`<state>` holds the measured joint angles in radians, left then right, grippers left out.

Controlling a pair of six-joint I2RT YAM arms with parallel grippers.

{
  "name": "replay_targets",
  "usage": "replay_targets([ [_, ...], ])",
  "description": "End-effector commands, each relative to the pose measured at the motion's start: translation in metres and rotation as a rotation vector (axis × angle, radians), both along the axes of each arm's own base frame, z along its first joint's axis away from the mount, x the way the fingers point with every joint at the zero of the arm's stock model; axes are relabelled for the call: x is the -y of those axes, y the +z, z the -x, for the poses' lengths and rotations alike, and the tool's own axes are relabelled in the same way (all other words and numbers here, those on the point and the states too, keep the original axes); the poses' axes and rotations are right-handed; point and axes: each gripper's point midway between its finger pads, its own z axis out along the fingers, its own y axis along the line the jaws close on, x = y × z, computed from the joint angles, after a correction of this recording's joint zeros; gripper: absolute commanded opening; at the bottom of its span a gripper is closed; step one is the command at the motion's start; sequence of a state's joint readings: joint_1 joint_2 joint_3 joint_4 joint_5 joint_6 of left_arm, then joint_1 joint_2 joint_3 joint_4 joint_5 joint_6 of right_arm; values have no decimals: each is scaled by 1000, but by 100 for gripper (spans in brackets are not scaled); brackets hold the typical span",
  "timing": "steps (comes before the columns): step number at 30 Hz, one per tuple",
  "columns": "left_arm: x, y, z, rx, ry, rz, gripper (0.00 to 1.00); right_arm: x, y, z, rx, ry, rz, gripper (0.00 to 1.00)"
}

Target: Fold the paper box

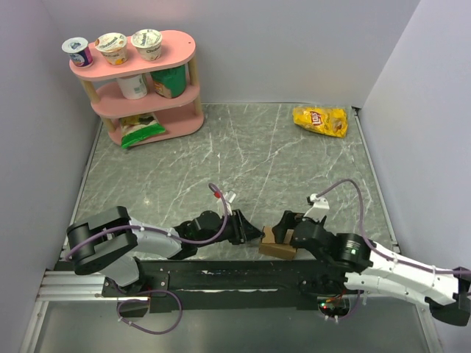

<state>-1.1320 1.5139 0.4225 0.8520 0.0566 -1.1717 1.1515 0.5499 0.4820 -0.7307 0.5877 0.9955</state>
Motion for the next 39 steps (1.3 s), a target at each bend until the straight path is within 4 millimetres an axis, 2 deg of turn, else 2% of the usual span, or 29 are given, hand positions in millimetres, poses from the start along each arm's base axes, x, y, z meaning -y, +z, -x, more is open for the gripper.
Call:
replay_targets([
  [1, -12, -39, 1, 1, 1, -163, 37, 0, 11, 15, -40, 73, -77, 98],
  [4, -12, -39, -1, 5, 4, -168, 37, 8, 12, 22, -68, 48, -115, 94],
  [9, -13, -41, 0, 4, 3, -176, 37, 37, 9, 27, -76, -51, -135, 83],
  [13, -13, -41, -1, 12, 3, -188, 37, 37, 9, 31, -80, -46, -177, 61],
  [17, -12, -40, -3, 21, 6, -199, 37, 46, 7, 36, -116, -70, -134, 56],
  [21, -12, -40, -5, 28, 12, -207, 38, 58, 16, 40, -129, -93, -125, 53],
  [23, -12, -42, -5, 27, 10, -215, 38, 64, 18, 42, -125, -103, -133, 46],
  [26, -10, -41, -6, 33, 6, -219, 38, 58, 19, 42, -118, -83, -165, 38],
  [35, -9, -40, -8, 45, 4, -242, 39, 34, -7, 41, -174, -29, -101, 34],
  [38, -9, -38, -8, 50, 2, -240, 39, 30, -15, 45, -210, -10, -71, 32],
  [39, -9, -38, -8, 49, 3, -240, 39, 28, -17, 46, -220, -3, -73, 27],
])
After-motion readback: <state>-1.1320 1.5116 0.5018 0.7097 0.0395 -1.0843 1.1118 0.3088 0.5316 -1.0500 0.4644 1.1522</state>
